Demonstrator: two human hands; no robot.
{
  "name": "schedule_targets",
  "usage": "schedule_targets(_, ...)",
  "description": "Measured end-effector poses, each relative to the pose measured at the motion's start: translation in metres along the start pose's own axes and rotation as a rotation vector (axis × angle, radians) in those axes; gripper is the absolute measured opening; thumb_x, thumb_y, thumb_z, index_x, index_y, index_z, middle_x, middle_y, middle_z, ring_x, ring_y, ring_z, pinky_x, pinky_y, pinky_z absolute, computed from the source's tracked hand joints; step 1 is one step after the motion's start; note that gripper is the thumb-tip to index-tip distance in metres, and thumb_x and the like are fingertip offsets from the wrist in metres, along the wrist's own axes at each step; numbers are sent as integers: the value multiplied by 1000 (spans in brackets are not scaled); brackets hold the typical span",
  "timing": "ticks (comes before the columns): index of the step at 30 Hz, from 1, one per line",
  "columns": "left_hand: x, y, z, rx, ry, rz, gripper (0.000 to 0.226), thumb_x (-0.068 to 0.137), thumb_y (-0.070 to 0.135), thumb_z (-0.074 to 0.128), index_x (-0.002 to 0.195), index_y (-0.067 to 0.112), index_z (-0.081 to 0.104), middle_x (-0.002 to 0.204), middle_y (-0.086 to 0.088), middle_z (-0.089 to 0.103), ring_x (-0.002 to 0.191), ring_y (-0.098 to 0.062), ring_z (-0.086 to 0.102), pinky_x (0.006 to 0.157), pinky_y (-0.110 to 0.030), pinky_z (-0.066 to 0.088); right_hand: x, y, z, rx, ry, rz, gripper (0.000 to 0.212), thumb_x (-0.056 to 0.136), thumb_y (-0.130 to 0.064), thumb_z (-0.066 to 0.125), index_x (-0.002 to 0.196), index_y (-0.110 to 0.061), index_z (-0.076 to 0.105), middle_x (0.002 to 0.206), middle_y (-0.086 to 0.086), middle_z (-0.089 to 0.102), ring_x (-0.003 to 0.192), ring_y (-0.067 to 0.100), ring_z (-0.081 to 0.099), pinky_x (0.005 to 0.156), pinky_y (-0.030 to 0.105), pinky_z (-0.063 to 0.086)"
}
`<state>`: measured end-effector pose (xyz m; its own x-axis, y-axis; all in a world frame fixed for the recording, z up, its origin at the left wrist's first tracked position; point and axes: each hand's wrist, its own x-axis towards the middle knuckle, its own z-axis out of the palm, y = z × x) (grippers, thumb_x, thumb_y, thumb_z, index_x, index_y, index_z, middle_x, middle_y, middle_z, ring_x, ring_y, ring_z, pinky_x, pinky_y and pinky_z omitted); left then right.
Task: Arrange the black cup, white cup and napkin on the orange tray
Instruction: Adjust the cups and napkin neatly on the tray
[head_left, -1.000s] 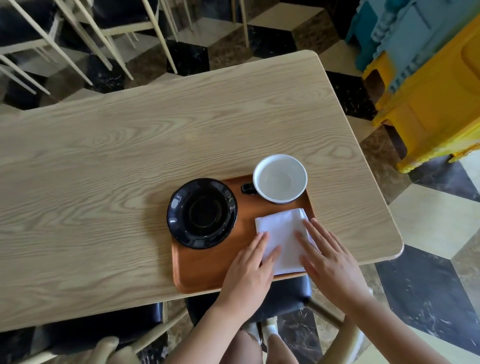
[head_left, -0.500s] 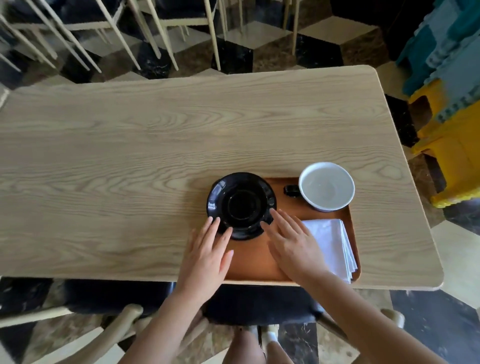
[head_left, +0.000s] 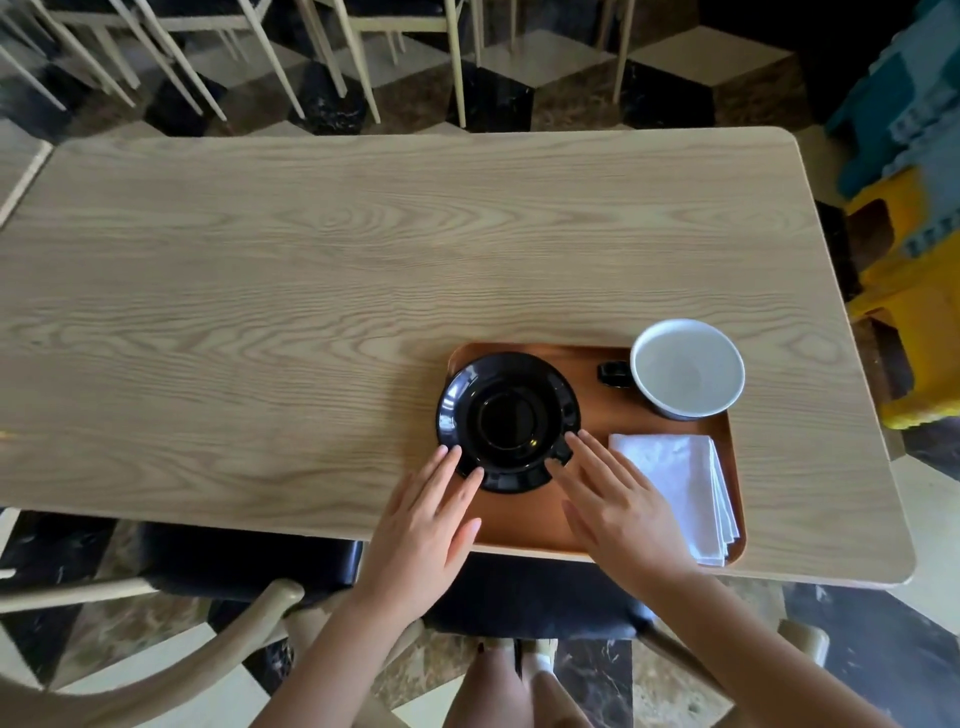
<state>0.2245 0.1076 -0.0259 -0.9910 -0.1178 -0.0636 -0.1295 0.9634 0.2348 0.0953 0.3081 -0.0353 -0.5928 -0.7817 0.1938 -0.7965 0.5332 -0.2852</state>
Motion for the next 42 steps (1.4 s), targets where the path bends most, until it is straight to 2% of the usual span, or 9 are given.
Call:
schedule_targets(11,-16,6,1,8,-41,-21,48,94,37,37,138,20,41,149,-10,37,140,-22,27,107,-40,38,-8,-6,-6,6,-74,-2,37,87,-20,45,120,-12,59,129,19,57,124,32,50,93,46,50)
schedule_targets(19,12,22,-13,25,86,-13,44,92,37,41,125,12,57,131,-9,58,127,-24,47,96,-42,47,5,-1,-20,25,-10,-2,30,82,-24,52,105,-10,66,111,13,68,109,29,61,91,44,51)
schedule_targets(24,88,55,-35,-25,200,-43,45,87,39,43,112,7,64,115,-9,67,111,-24,60,89,-40,50,32,42,-65,-66,203,223,23,76,-19,56,92,-9,69,98,11,71,82,32,67,70,38,52)
schedule_targets(28,146,95,-45,-240,151,-176,55,77,50,44,101,5,64,96,-12,70,91,-32,64,75,-41,54,40,86,-94,-80,244,405,32,79,-26,51,101,-10,67,101,12,68,88,35,62,57,38,52)
schedule_targets(33,180,123,-35,-362,21,-242,42,81,37,62,113,10,59,111,-8,65,105,-27,57,81,-36,45,41,115,-93,86,17,647,45,81,-18,62,125,-13,53,122,14,58,108,35,54,77,42,49)
schedule_targets(35,184,123,-30,-406,4,-268,37,81,32,63,111,11,61,111,-6,65,105,-24,57,81,-34,45,42,119,-87,222,7,720,42,81,-14,60,122,-12,55,115,16,63,97,33,61,78,37,48)
schedule_targets(37,186,121,-28,-503,-18,-314,40,81,29,65,116,12,61,117,-6,66,110,-22,57,86,-31,45,44,119,-85,335,45,785,35,79,-8,59,114,-12,61,102,16,70,85,28,65,71,28,45)
schedule_targets(40,190,116,-28,-668,-37,-372,41,80,24,69,117,8,62,120,-7,66,112,-19,58,86,-19,37,45,117,-85,419,93,837,31,79,-5,58,108,-13,64,96,13,71,72,20,60,60,16,32)
schedule_targets(42,193,113,-28,-738,-53,-401,39,80,23,69,116,7,63,120,-7,66,110,-17,59,86,-16,37,45,116,-84,431,105,857,31,79,-6,57,108,-14,65,97,12,71,70,16,56,62,17,34)
